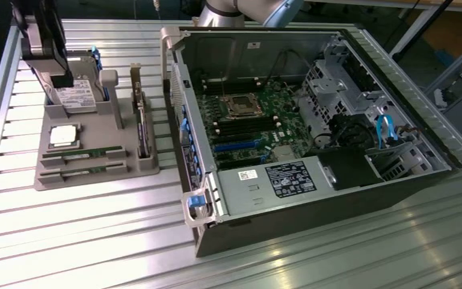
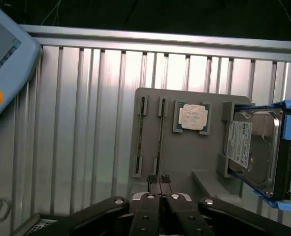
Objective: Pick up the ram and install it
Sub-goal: 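Pick up the ram and move it above insertion slot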
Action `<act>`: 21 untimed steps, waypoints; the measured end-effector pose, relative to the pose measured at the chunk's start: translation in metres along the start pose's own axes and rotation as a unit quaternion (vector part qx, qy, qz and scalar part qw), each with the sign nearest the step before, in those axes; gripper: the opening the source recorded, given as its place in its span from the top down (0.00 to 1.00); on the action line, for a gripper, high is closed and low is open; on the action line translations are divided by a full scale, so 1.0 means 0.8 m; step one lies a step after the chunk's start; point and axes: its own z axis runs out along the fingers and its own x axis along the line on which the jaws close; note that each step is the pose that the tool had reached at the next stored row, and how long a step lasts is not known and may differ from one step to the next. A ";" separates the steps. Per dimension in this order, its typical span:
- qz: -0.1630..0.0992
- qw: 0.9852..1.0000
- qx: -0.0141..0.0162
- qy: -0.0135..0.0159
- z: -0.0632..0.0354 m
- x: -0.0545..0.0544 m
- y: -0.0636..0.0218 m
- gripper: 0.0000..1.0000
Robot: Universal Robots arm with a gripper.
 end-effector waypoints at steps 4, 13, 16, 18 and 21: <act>0.000 1.000 0.000 -0.005 0.001 0.000 0.000 0.90; 0.000 1.000 0.000 -0.005 0.013 0.000 0.000 0.90; 0.000 1.000 -0.001 -0.005 0.021 -0.001 0.000 0.90; 0.000 1.000 -0.001 -0.005 0.026 -0.001 0.000 0.90; 0.000 1.000 -0.002 -0.005 0.033 -0.001 0.000 0.90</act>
